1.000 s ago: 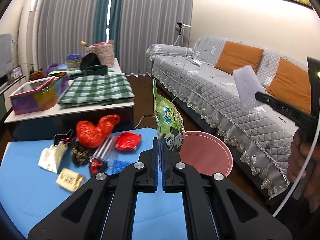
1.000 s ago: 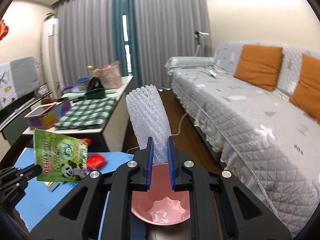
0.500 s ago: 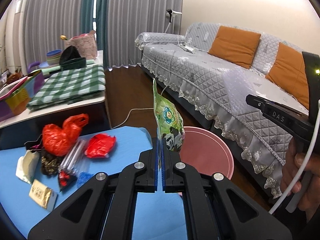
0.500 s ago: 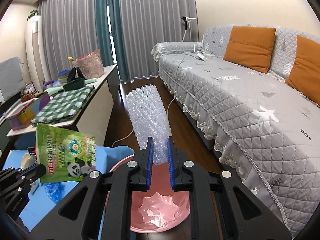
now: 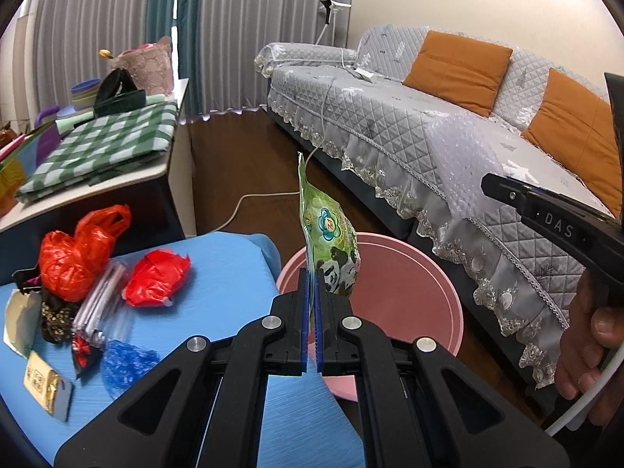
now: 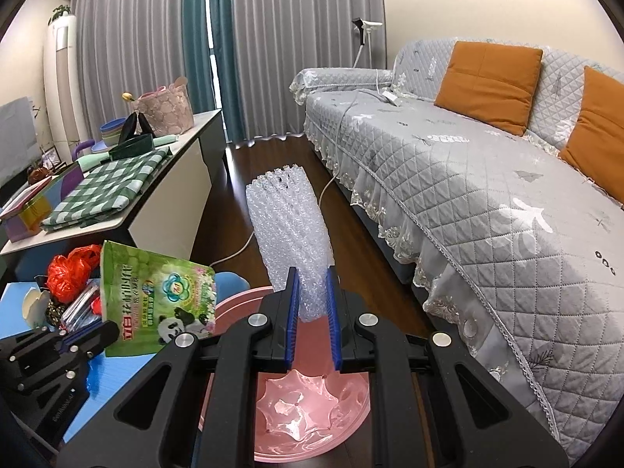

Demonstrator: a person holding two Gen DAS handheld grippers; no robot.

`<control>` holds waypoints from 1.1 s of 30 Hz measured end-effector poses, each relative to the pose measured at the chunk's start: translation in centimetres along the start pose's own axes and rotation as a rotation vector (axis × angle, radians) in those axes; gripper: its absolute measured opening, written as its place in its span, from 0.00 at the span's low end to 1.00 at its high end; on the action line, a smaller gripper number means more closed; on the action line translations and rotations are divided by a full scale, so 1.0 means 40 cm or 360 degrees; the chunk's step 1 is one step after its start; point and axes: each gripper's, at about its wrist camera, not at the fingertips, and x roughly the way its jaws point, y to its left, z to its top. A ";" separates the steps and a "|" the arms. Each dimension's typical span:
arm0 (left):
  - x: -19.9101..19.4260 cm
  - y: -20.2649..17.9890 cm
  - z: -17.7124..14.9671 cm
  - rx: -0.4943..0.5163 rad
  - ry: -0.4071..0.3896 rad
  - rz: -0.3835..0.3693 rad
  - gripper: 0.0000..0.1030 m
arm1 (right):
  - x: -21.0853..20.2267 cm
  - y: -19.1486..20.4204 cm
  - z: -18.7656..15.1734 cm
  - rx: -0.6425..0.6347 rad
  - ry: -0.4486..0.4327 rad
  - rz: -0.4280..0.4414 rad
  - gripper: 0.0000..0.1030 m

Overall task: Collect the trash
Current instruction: 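Open the right tool dropping the foam net while the left tool drops the green bag into the bin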

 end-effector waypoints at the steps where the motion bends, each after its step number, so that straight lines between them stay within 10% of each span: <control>1: 0.004 -0.004 -0.001 0.0005 0.0005 -0.0003 0.02 | 0.002 -0.002 0.000 0.0002 0.0003 -0.0001 0.14; 11: 0.017 -0.026 0.003 0.0031 0.0011 -0.0037 0.02 | 0.006 -0.015 0.001 0.0038 0.0009 0.0012 0.18; 16: 0.009 -0.029 0.000 0.0033 0.0009 -0.0022 0.05 | 0.003 -0.021 0.001 0.0058 0.0001 -0.0011 0.41; 33: -0.134 0.065 -0.024 -0.0040 -0.0061 0.0090 0.05 | -0.027 0.043 -0.004 -0.0011 -0.0053 0.0073 0.42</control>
